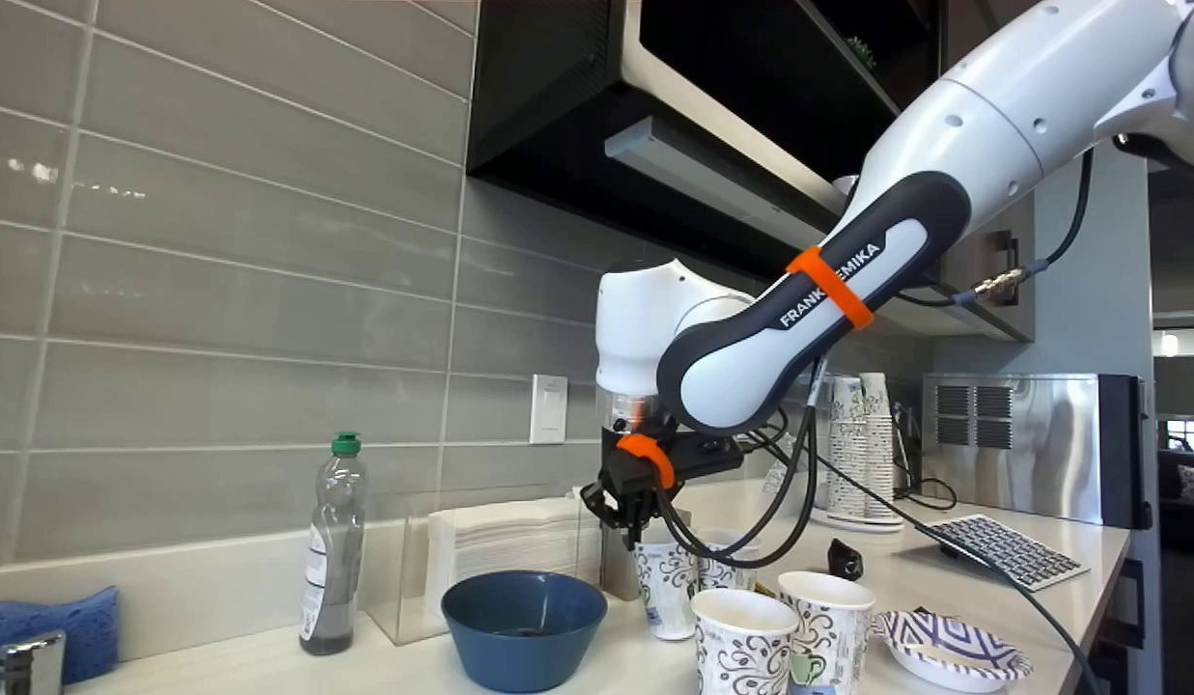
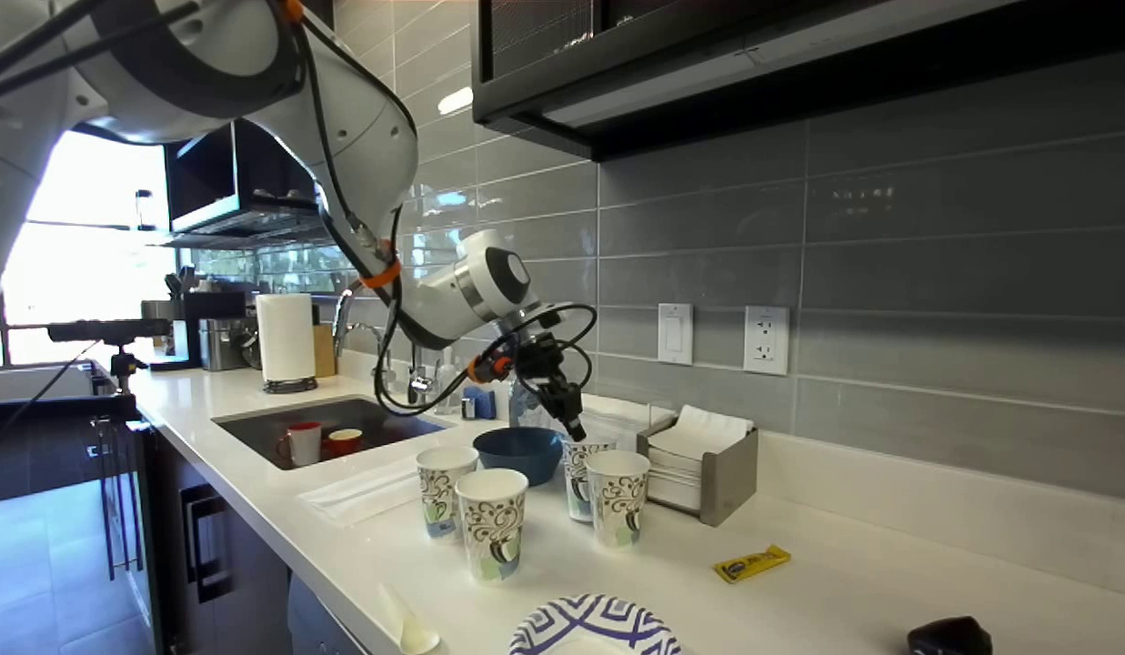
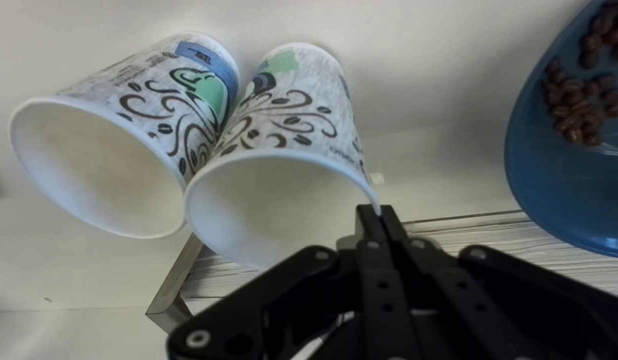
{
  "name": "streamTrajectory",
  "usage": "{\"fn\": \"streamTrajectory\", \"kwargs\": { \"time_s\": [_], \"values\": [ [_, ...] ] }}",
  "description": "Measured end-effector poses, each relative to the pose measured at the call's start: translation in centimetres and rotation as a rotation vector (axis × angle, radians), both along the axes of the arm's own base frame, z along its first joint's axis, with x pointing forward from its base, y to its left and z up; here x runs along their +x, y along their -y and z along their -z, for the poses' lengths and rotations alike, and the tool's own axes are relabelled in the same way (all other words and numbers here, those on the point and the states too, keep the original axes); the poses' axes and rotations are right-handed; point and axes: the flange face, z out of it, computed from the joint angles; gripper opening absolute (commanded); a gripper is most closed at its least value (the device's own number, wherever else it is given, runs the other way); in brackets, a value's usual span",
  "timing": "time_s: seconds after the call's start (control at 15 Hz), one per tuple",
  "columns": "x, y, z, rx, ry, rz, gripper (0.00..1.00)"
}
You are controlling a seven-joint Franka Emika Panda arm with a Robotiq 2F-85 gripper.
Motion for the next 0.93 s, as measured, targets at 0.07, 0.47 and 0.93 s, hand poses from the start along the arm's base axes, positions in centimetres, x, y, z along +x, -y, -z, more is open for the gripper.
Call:
{"fn": "streamTrajectory", "kwargs": {
  "time_s": [0.07, 0.47, 0.93],
  "values": [
    [0.02, 0.10, -0.03, 0.005, 0.002, 0.008, 0.01],
    [0.08, 0.26, -0.12, 0.023, 0.018, 0.045, 0.01],
    [0.11, 0.42, -0.18, 0.037, 0.033, 0.084, 0.01]
  ]
}}
